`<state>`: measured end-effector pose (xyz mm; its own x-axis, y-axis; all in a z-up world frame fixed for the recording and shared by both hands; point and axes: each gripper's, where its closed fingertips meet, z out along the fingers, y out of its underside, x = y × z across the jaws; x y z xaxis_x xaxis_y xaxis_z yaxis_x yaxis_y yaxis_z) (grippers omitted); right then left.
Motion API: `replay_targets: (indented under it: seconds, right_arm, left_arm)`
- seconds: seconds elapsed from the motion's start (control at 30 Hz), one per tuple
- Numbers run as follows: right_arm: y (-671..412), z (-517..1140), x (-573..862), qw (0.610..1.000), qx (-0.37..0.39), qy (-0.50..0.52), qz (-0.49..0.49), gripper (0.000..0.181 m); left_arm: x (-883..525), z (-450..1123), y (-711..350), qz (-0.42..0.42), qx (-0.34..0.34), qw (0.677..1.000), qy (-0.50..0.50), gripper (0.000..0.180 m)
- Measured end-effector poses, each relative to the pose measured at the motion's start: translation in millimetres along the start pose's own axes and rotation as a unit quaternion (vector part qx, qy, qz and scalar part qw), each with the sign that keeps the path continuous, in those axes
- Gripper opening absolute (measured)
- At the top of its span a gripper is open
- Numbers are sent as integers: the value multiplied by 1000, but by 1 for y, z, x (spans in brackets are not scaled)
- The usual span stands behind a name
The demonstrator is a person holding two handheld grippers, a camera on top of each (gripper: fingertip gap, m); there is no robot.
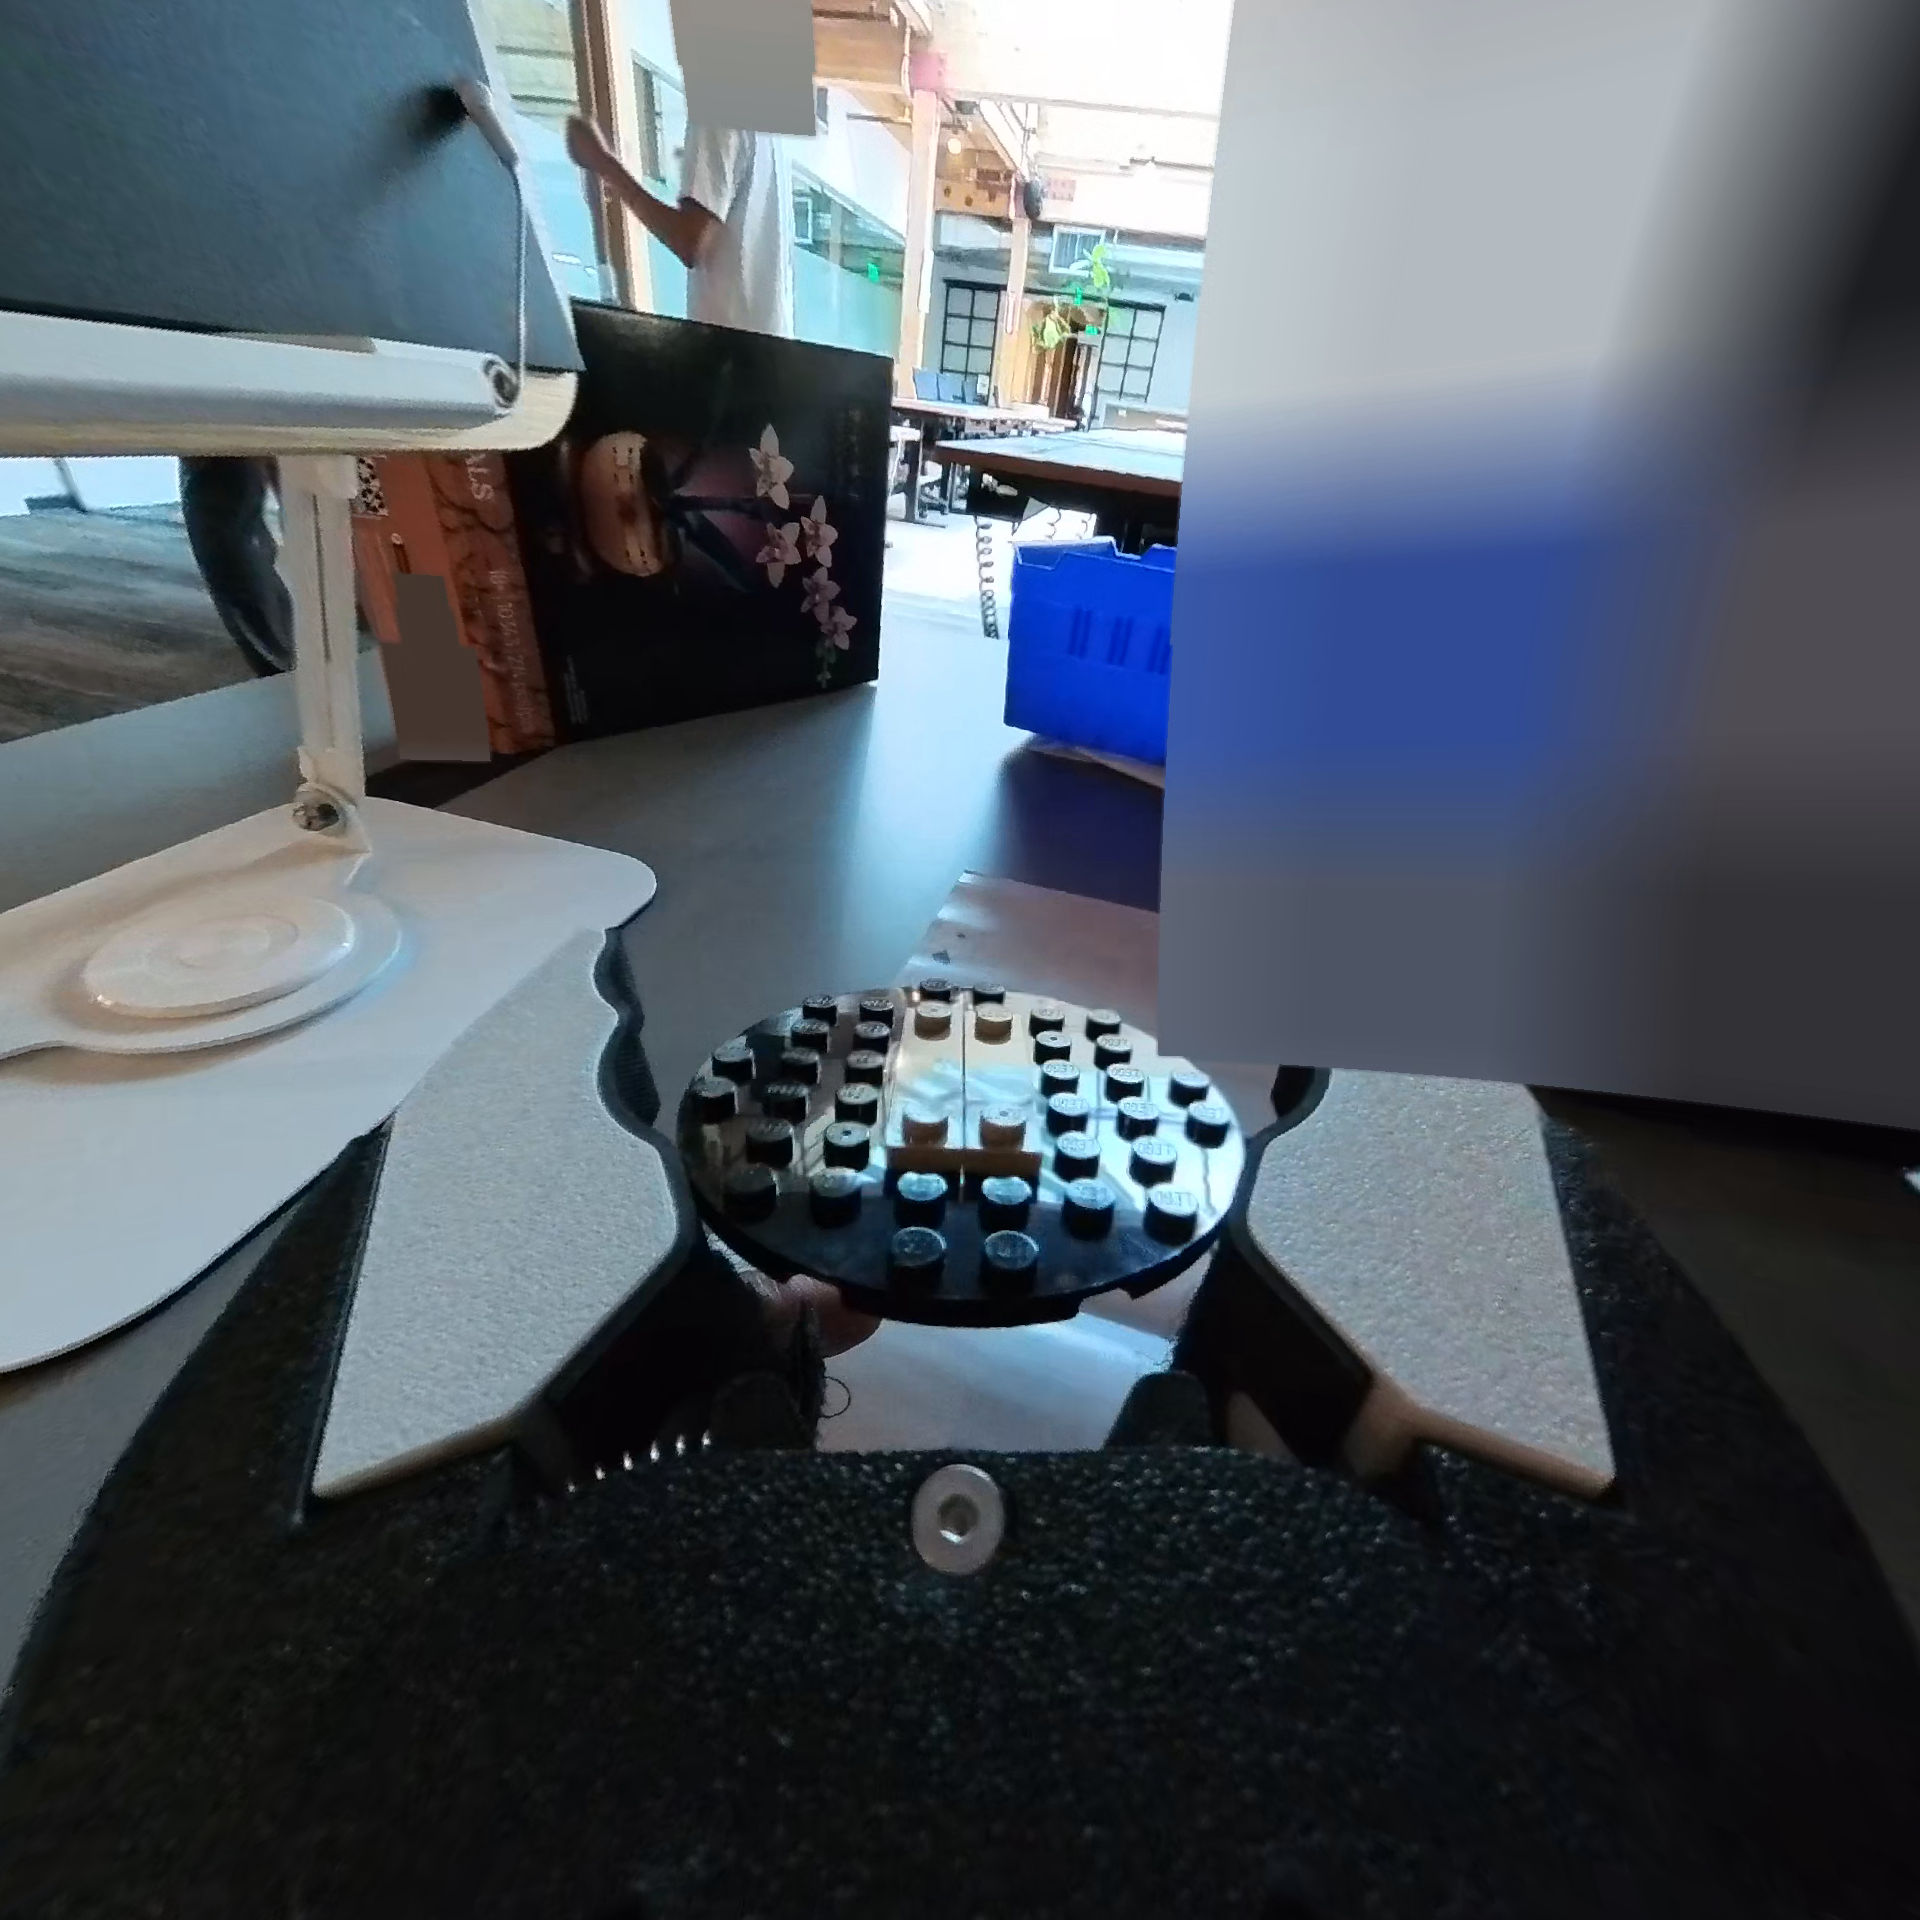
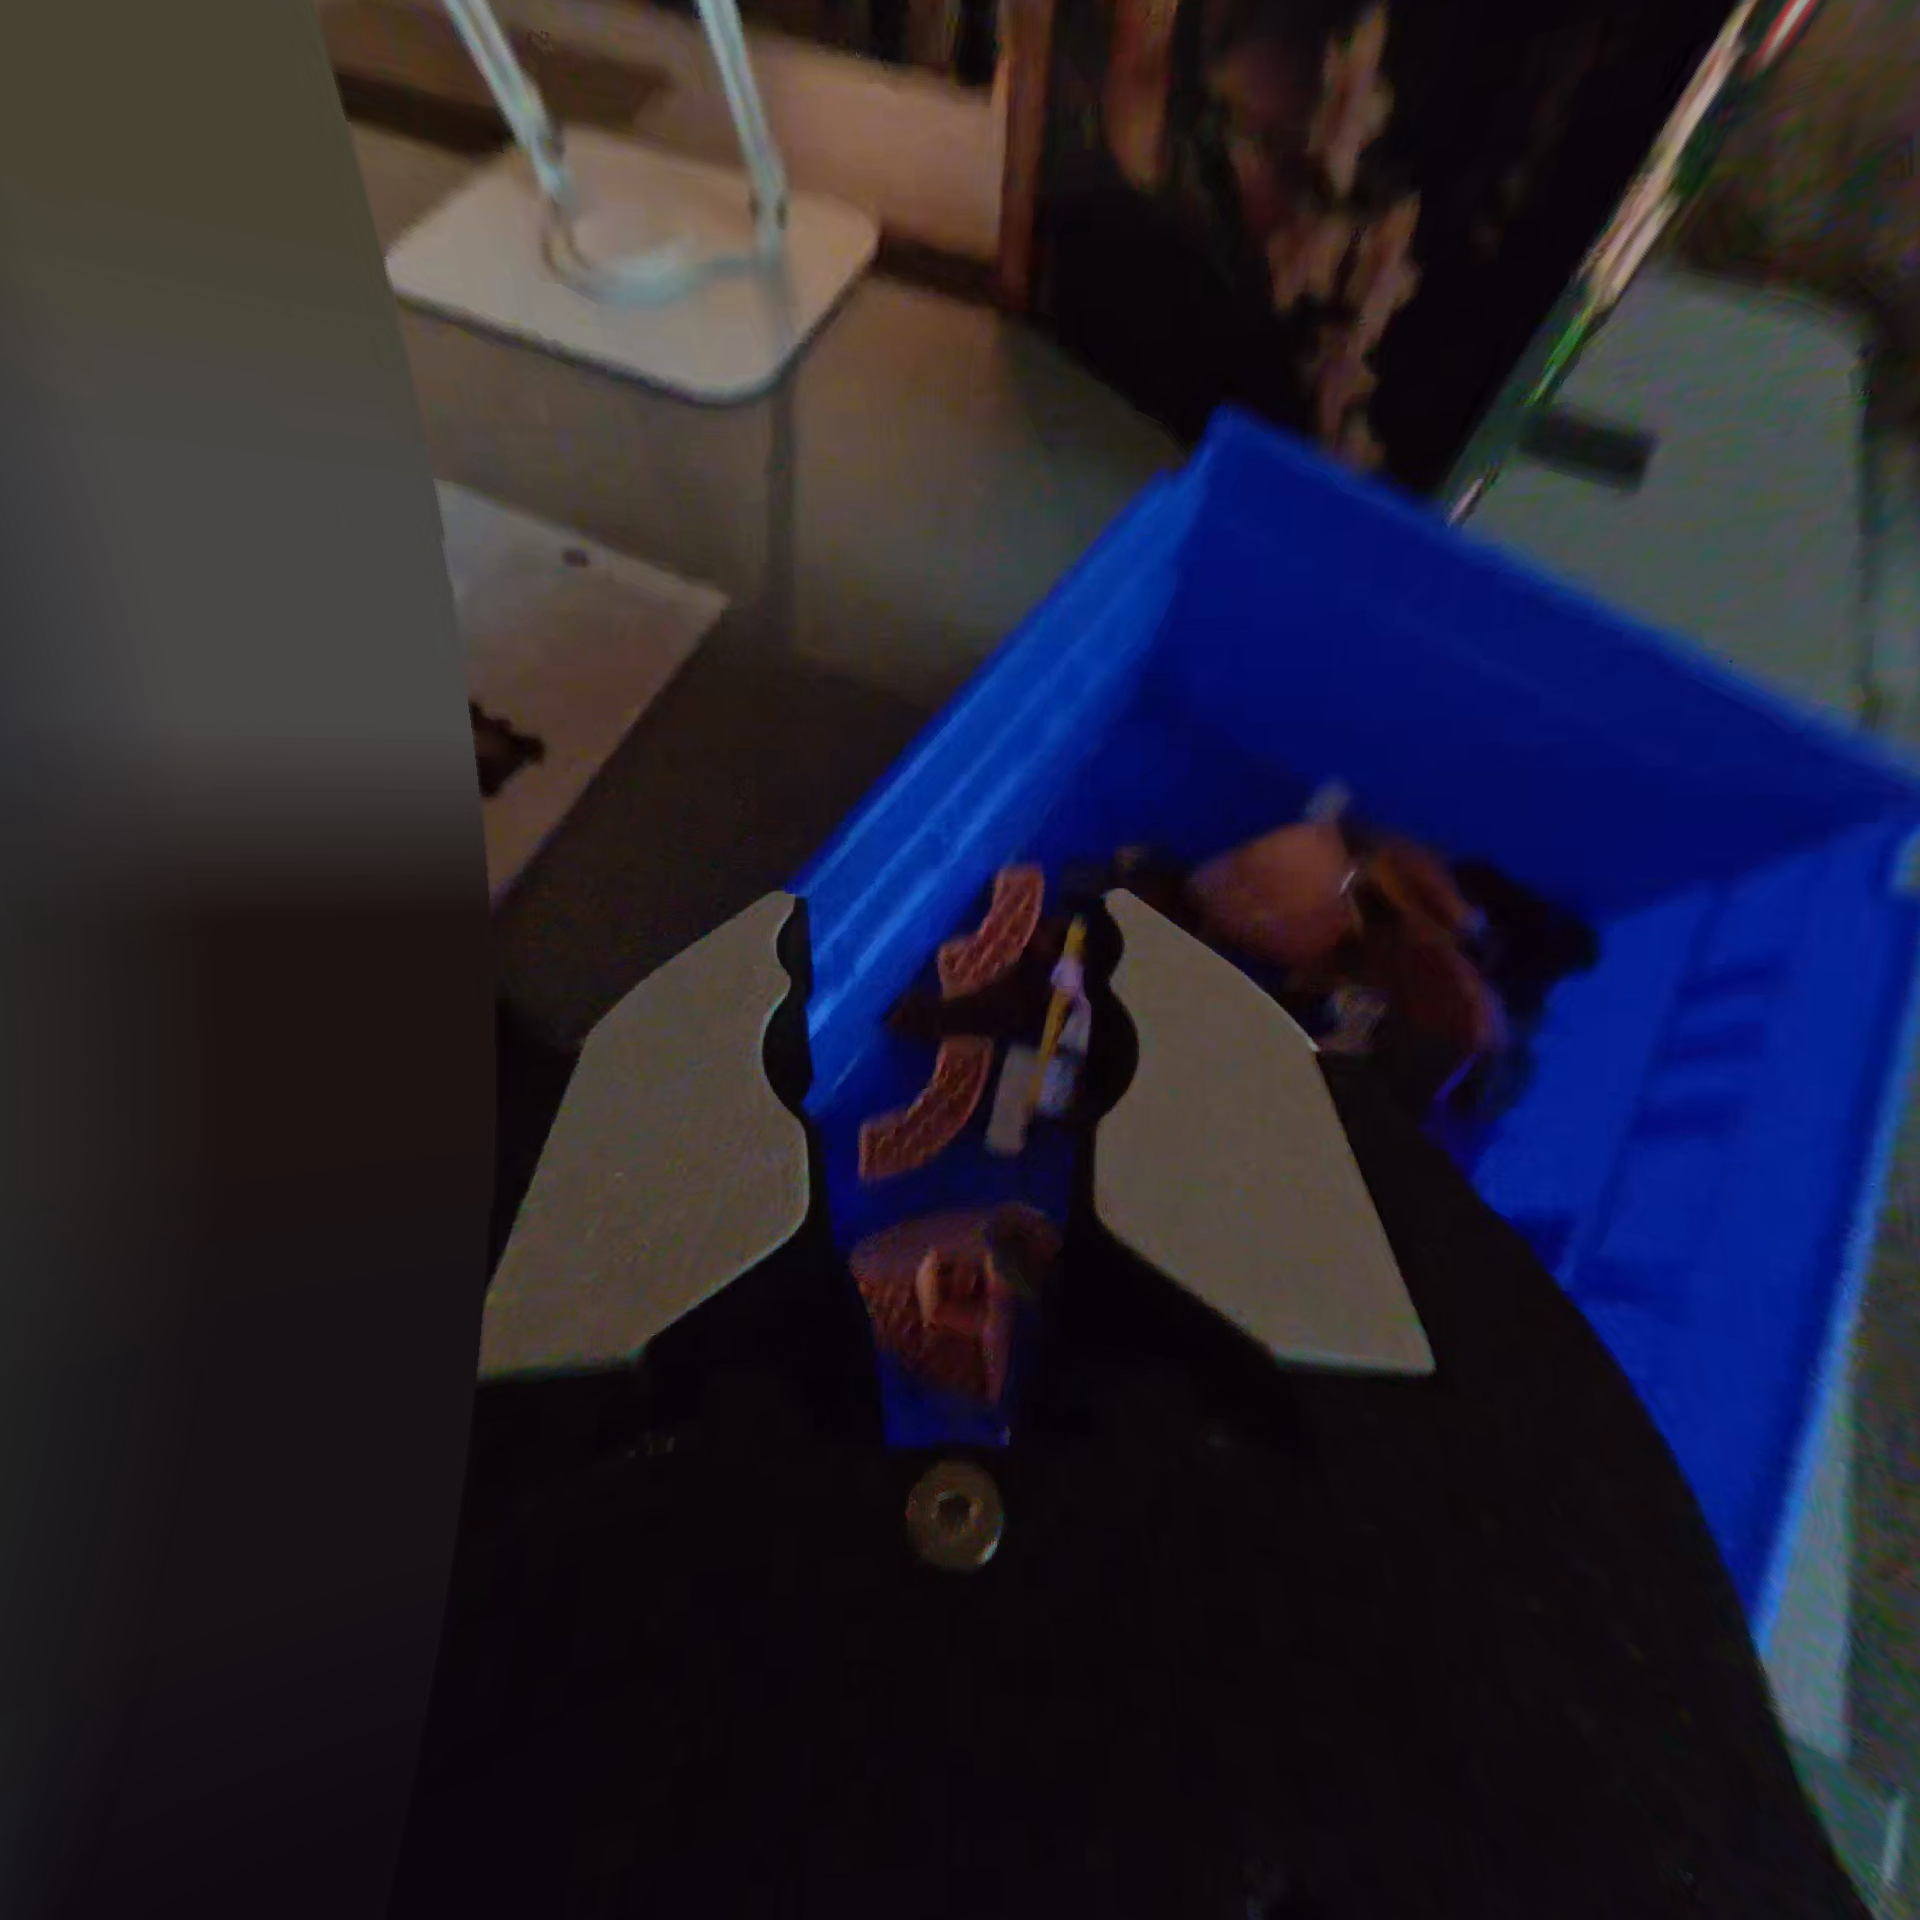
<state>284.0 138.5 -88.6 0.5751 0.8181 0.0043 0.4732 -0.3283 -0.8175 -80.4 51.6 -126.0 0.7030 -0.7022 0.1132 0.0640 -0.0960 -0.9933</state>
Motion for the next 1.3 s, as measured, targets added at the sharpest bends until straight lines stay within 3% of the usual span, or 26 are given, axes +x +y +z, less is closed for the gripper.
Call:
replay_targets:
  seconds: [0.1, 0.2, 0.5, 0.67, 0.83, 1.03, 1.3]
  right_arm:
    - [17, 0, -29, 995, -31, -71, 66, 50]
    - [37, 9, -37, 995, -84, -11, 49, 61]
    - [43, 27, -62, 986, -120, 106, -47, 22]
    - [38, 33, -86, 989, -99, 79, -77, 28]
    - [25, 0, -77, 999, -23, -21, -5, 50]
    - [26, -61, -10, 998, 50, 24, 14, 58]
    - [53, -64, 12, 999, -9, 37, 14, 51]
  left_arm:
    - [-3, -2, -3, -10, 14, 1000, -5, 117]
    - [-6, -3, -5, -16, 21, 1000, -12, 117]
    - [-8, -4, -4, -16, 21, 999, -19, 117]
    - [-8, -3, -5, -20, 24, 999, -21, 117]
    - [-9, -3, -5, -23, 25, 999, -19, 117]
    - [-8, -4, -4, -16, 22, 999, -21, 117]
    - [-6, -1, -2, -9, 12, 1000, -18, 117]
